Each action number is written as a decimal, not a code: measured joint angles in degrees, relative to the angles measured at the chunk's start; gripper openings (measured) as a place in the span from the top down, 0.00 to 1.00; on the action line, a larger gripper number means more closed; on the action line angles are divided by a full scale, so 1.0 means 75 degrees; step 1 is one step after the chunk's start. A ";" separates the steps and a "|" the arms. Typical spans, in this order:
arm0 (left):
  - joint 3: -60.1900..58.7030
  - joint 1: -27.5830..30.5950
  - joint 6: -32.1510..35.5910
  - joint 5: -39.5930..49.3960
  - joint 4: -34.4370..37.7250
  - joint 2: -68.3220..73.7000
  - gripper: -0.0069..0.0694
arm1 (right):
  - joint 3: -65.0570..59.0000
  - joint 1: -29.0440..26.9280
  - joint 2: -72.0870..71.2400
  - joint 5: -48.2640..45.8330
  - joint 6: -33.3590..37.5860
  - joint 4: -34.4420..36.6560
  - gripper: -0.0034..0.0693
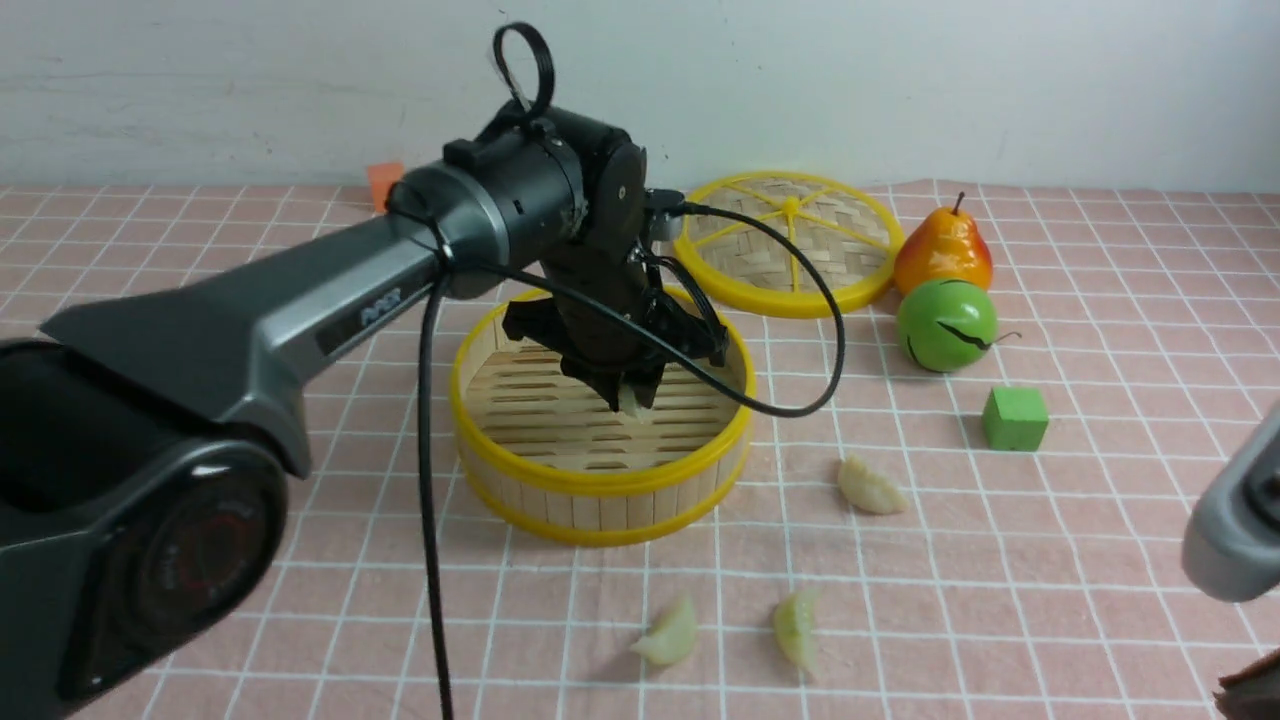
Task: Put the dumplings into the steamer on the table with the pink tablecloth.
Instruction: 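Place the dumpling into the bamboo steamer basket with the left gripper, then reach for and grasp a dumpling on the table with the left gripper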
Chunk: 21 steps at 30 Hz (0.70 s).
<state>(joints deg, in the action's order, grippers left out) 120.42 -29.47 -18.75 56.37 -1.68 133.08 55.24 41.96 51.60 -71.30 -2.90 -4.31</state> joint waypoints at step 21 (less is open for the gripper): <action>0.1627 -0.0007 0.0815 0.1879 0.0440 -0.0665 0.23 | 0.0000 0.0000 -0.0941 0.0132 -0.0337 -0.0281 0.91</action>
<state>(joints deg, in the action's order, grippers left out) 132.63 -29.53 -12.63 70.46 1.62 128.09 55.24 41.96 44.54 -70.31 -5.43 -6.42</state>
